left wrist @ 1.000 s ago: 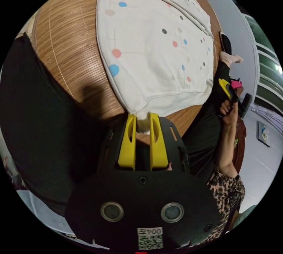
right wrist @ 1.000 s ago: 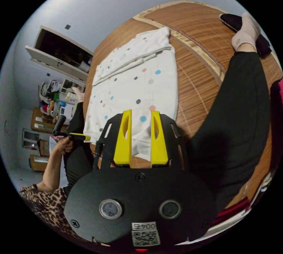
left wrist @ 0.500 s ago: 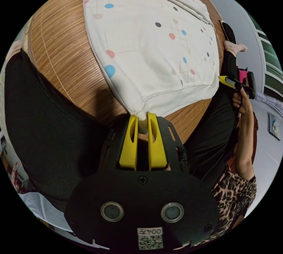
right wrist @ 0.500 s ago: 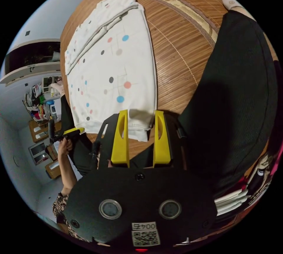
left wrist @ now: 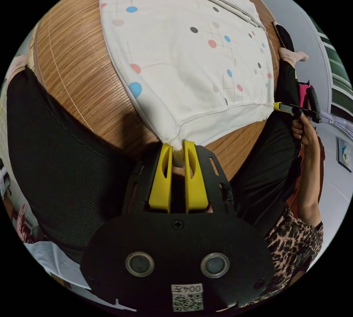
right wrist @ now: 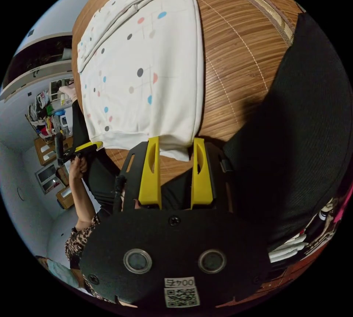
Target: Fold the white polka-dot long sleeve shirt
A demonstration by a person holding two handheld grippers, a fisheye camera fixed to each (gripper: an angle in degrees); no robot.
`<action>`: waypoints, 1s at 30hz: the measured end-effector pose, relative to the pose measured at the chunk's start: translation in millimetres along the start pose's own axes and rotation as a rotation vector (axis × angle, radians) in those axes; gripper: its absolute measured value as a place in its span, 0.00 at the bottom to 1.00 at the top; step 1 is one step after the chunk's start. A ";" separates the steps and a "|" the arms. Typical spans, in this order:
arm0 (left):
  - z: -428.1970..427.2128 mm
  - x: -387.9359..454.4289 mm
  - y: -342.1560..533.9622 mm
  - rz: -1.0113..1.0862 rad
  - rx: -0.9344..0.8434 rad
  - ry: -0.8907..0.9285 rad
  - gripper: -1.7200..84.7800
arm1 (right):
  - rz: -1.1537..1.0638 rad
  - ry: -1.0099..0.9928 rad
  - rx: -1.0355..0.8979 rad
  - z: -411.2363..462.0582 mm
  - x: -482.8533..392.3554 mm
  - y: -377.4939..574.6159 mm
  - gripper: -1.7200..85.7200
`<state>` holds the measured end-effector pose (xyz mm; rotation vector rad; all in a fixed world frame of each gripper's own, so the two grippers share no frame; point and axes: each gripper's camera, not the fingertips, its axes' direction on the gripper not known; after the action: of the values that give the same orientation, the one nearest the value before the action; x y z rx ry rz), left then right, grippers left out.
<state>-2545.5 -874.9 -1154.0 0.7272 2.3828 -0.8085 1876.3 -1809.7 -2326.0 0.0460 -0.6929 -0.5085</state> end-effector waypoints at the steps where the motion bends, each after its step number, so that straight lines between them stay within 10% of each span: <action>1: -0.1 0.4 0.5 0.001 0.000 -0.001 0.09 | 0.001 -0.005 0.001 -0.8 0.2 0.3 0.17; 30: -45.0 -39.9 40.2 0.011 -0.003 0.007 0.07 | -0.076 0.075 -0.136 -1.9 2.3 23.0 0.06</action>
<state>-2504.7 -830.5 -1114.1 0.7421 2.3835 -0.7984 1889.0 -1790.9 -2321.4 -0.0357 -0.5833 -0.6225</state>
